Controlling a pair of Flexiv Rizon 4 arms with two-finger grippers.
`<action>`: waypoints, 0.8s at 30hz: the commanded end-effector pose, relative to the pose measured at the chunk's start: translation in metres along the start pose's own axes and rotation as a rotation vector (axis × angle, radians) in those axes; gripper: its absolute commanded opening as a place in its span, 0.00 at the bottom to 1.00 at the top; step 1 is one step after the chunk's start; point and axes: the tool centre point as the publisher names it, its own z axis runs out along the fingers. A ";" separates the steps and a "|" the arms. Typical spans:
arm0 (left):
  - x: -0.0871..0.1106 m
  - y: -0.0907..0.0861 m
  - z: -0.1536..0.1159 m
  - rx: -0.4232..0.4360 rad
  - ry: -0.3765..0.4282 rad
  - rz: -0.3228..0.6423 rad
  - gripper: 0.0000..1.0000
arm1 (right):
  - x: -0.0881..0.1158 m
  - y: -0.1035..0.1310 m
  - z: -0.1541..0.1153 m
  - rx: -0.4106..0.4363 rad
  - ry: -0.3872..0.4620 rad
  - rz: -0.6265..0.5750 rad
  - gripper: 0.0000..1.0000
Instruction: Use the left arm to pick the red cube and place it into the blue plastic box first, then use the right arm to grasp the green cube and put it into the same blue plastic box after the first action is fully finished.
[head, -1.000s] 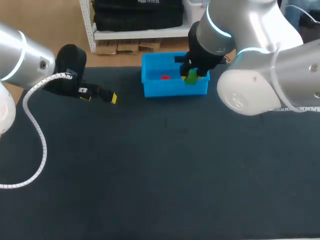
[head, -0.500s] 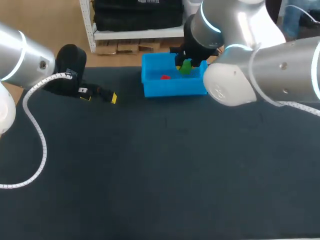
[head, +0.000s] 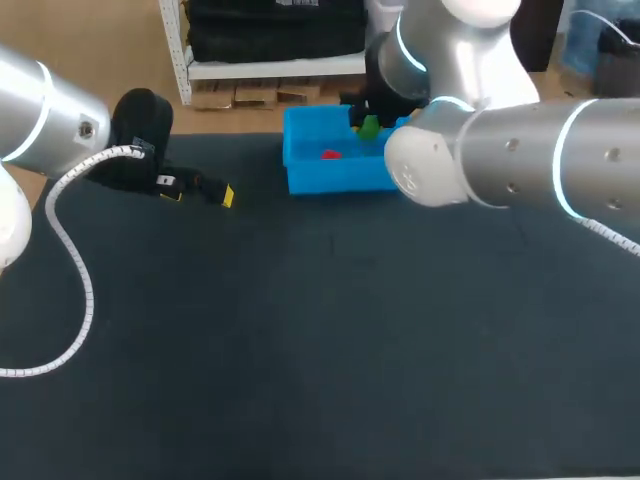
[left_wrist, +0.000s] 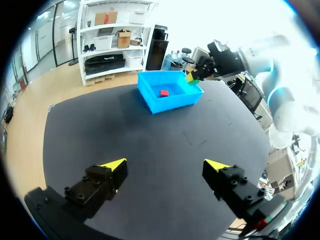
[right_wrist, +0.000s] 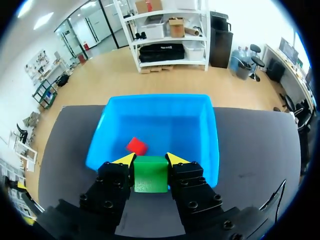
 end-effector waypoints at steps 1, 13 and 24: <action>0.001 0.001 0.000 0.007 -0.004 0.002 1.00 | -0.006 -0.004 0.018 -0.002 -0.007 -0.001 0.00; 0.001 0.001 0.000 0.007 -0.004 0.002 1.00 | -0.005 -0.015 0.044 0.014 0.016 -0.006 0.00; 0.001 0.001 0.000 0.007 -0.004 0.002 1.00 | -0.002 -0.019 0.053 0.035 0.039 -0.009 0.00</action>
